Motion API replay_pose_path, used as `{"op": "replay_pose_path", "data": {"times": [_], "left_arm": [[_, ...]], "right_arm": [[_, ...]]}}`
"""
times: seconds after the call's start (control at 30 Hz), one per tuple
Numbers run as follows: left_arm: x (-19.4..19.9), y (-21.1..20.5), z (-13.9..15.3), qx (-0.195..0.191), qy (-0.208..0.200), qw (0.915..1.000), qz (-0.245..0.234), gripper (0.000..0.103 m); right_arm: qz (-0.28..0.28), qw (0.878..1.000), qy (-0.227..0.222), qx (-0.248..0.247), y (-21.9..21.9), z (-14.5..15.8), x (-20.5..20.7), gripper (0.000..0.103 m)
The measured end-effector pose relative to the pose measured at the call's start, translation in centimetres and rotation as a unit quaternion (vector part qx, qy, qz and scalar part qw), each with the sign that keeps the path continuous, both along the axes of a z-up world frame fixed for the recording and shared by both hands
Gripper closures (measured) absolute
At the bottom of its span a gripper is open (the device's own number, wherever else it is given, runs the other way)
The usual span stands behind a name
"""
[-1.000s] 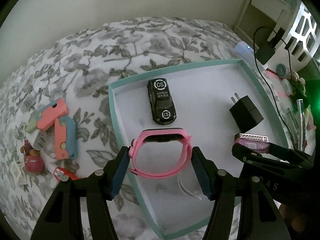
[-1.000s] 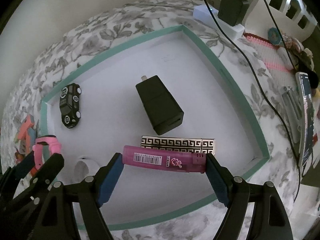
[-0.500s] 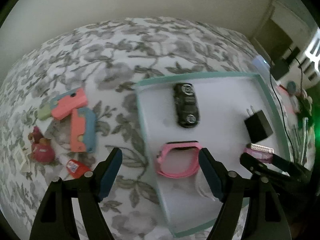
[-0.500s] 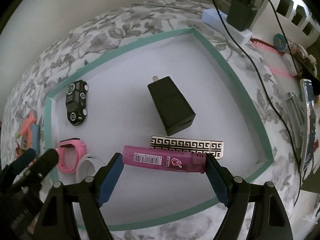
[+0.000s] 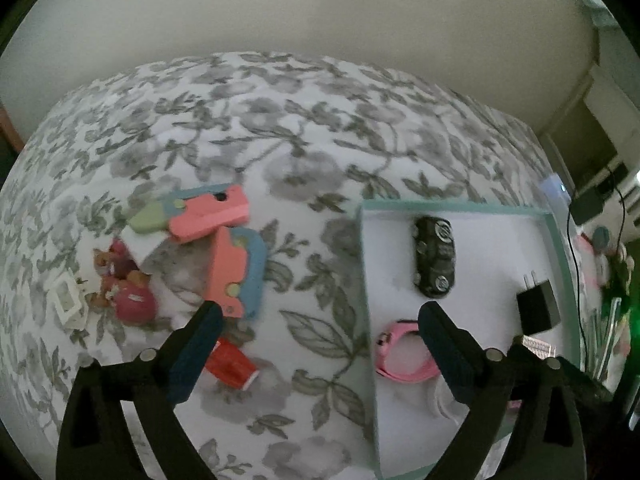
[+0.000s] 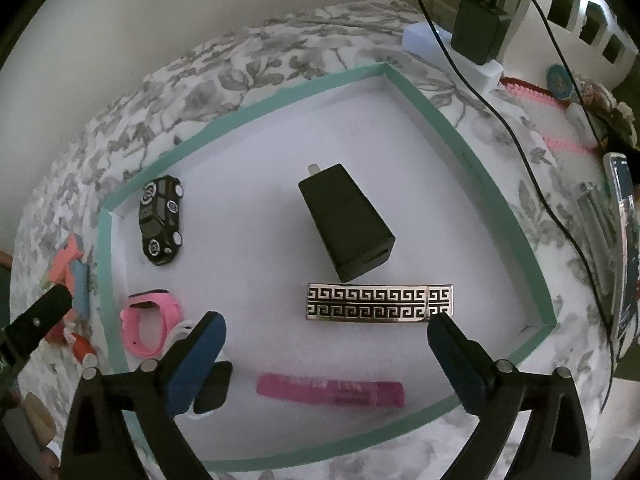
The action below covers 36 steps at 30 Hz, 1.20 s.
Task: Organize rigid objects
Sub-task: 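Withdraw both tools from the tray back toward the pile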
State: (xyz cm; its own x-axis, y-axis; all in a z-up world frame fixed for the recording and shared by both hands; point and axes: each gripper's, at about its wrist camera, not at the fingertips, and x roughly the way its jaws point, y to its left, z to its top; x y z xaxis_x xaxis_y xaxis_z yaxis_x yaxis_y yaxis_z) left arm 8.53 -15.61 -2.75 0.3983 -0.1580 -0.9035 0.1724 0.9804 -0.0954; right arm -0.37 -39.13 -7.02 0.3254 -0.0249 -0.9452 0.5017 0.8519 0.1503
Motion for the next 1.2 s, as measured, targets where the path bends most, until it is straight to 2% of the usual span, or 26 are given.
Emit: {"op": "replay_pose_path", "data": {"times": [0.3, 0.67, 0.93, 1.2], "left_arm": [[0.9, 3.2, 0.5, -0.008, -0.005, 0.9988, 0.048, 0.005], [1.7, 7.8, 0.8, -0.047, 0.004, 0.9926, 0.112, 0.005], [1.8, 14.7, 2.7, -0.054, -0.023, 0.9809, 0.185, 0.005], [1.2, 22.5, 3.9, -0.042, -0.035, 0.9649, 0.257, 0.004]], "right_arm": [[0.01, 1.0, -0.014, -0.011, 0.8, 0.5, 0.2, 0.0], [0.045, 0.998, -0.028, -0.027, 3.0, 1.7, 0.7, 0.0], [0.092, 0.994, -0.064, -0.018, 7.1, 3.3, 2.0, 0.0], [0.181, 0.978, -0.105, -0.019, 14.5, 5.0, 3.5, 0.0]]}}
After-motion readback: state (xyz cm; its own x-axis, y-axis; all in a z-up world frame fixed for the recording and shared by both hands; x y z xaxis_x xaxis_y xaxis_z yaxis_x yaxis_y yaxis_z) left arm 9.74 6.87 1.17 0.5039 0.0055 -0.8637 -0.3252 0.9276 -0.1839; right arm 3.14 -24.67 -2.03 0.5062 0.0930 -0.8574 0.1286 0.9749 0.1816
